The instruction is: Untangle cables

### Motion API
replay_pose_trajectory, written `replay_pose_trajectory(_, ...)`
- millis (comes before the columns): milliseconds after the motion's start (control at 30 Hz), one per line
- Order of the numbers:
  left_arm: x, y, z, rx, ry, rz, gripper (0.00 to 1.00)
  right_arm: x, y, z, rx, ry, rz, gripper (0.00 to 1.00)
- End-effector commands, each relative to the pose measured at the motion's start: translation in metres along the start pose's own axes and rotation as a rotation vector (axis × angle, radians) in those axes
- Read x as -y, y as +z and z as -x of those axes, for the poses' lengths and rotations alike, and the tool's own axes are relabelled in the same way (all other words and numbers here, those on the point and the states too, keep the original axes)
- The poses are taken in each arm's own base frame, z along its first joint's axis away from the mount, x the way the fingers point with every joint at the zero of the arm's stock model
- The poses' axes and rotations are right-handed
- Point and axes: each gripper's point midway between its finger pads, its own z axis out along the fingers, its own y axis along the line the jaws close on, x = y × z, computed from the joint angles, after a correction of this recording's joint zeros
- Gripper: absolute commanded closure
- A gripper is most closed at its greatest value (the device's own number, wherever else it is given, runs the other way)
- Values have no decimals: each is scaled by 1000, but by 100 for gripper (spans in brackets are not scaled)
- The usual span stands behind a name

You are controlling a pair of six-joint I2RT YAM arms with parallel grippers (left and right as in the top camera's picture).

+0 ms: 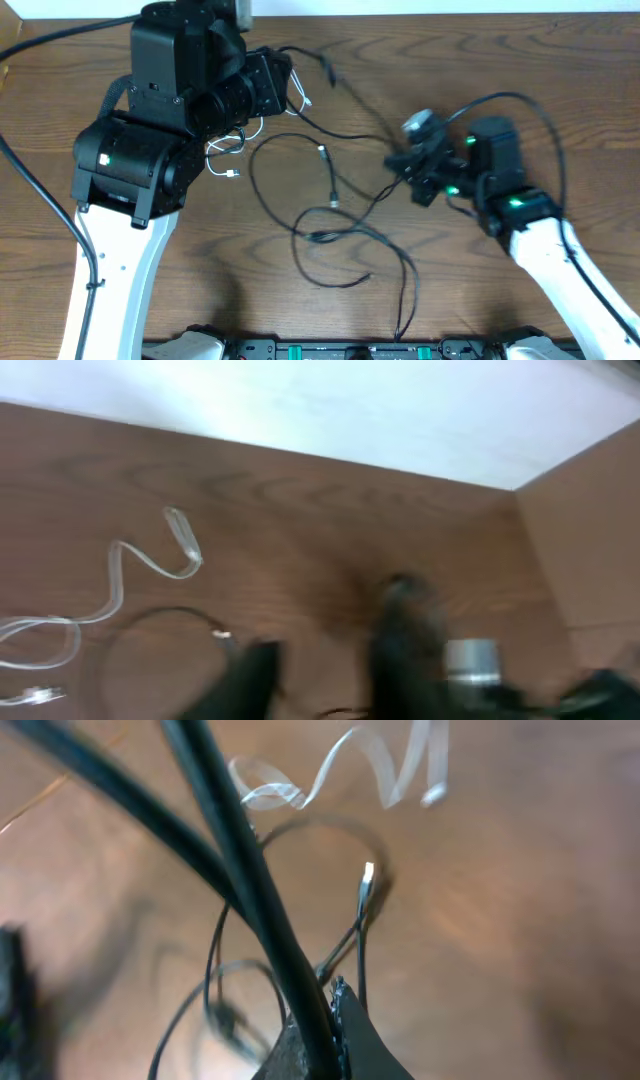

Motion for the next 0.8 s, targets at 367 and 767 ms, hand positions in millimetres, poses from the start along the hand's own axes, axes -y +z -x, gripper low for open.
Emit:
replay_pose_trajectory(367, -39, 48, -31, -178, -42, 159, 7, 8, -97, 150, 292, -98, -218, 99)
replay_pose_trajectory(767, -48, 62, -44, -247, -53, 193, 7, -34, -169, 263, 623, -364, -267, 99)
